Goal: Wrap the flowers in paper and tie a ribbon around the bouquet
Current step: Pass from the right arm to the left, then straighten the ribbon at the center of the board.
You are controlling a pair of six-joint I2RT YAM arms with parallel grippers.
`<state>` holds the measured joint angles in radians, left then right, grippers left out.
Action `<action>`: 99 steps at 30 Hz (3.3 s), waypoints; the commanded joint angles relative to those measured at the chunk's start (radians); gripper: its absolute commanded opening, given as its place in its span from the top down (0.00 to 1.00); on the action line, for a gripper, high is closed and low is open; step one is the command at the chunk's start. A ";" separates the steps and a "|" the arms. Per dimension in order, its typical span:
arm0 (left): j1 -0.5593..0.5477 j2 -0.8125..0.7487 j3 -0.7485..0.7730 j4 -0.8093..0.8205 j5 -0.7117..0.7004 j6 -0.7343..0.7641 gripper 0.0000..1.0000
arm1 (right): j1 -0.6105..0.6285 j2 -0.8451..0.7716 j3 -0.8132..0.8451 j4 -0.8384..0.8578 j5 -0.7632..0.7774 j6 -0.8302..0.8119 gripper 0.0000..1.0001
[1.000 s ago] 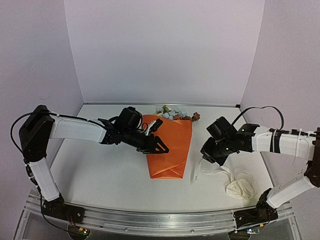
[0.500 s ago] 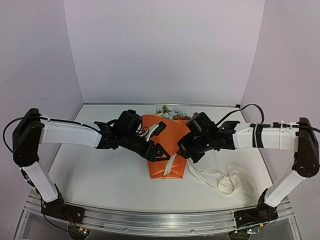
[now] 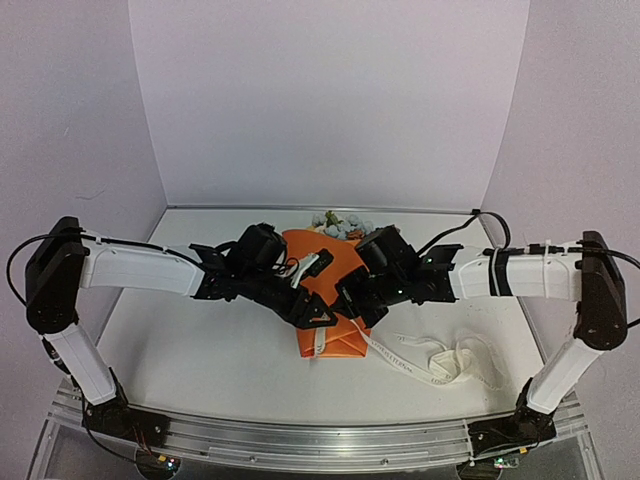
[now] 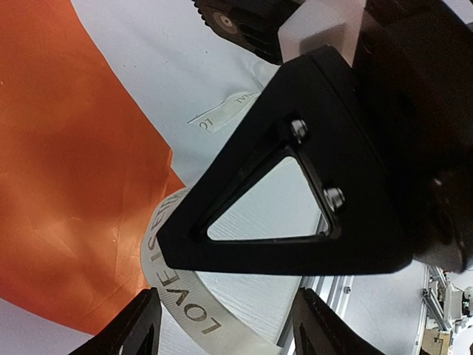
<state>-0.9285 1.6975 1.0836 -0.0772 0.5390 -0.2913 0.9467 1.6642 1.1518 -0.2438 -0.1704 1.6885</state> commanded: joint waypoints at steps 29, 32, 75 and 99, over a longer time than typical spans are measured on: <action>-0.004 -0.185 -0.145 -0.025 -0.251 -0.138 1.00 | -0.027 -0.363 -0.136 -0.496 0.349 -0.965 0.37; -0.004 -0.210 -0.155 -0.046 -0.256 -0.149 1.00 | -0.056 -0.387 -0.205 -0.504 0.414 -1.136 0.35; 0.004 -0.393 -0.211 -0.241 -0.593 -0.314 1.00 | -0.351 -0.013 -0.238 -0.380 0.227 -1.230 0.75; 0.069 -0.623 -0.195 -0.599 -1.151 -0.633 1.00 | -0.443 -0.204 -0.257 -0.444 0.221 -1.136 0.98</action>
<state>-0.8619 1.1549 0.8661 -0.6087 -0.4735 -0.8568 0.5109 1.5200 0.8810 -0.6307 0.0082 0.5355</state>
